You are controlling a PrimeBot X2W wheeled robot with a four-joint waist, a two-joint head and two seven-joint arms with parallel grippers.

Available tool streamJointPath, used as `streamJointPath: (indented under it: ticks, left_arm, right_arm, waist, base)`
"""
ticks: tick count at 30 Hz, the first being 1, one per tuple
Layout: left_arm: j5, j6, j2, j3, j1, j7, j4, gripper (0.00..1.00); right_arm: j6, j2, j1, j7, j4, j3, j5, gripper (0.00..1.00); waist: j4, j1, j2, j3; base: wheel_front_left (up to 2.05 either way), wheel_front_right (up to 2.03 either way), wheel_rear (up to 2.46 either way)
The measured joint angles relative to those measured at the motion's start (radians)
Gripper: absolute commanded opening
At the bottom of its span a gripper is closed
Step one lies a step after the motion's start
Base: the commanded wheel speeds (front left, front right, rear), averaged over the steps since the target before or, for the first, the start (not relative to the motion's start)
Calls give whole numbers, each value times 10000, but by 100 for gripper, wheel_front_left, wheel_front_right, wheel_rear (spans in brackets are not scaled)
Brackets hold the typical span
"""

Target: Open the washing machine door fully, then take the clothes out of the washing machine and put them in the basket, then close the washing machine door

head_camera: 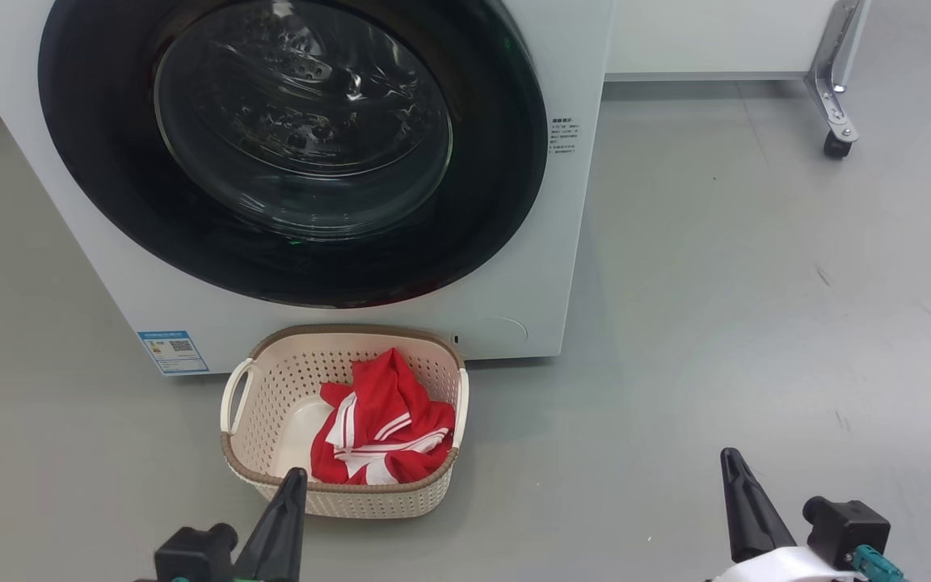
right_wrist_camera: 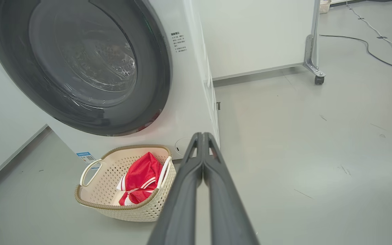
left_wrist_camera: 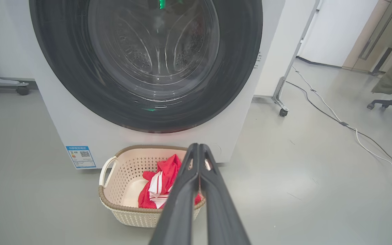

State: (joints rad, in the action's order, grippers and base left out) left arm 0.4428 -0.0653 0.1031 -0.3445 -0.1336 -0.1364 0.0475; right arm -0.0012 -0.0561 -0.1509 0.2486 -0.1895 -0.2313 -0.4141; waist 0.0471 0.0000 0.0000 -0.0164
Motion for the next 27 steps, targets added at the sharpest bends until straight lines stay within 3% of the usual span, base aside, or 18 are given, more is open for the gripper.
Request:
streamJointPath:
  ticks: [27]
  left_arm:
    - [3710, 353, -82, 1014, 93, 447, 209, 0]
  right_arm:
    - [267, -21, 274, -903, 50, 882, -3818, 0]
  waist:
    - [-142, 0, 0, 74]
  base:
    - [0, 0, 0]
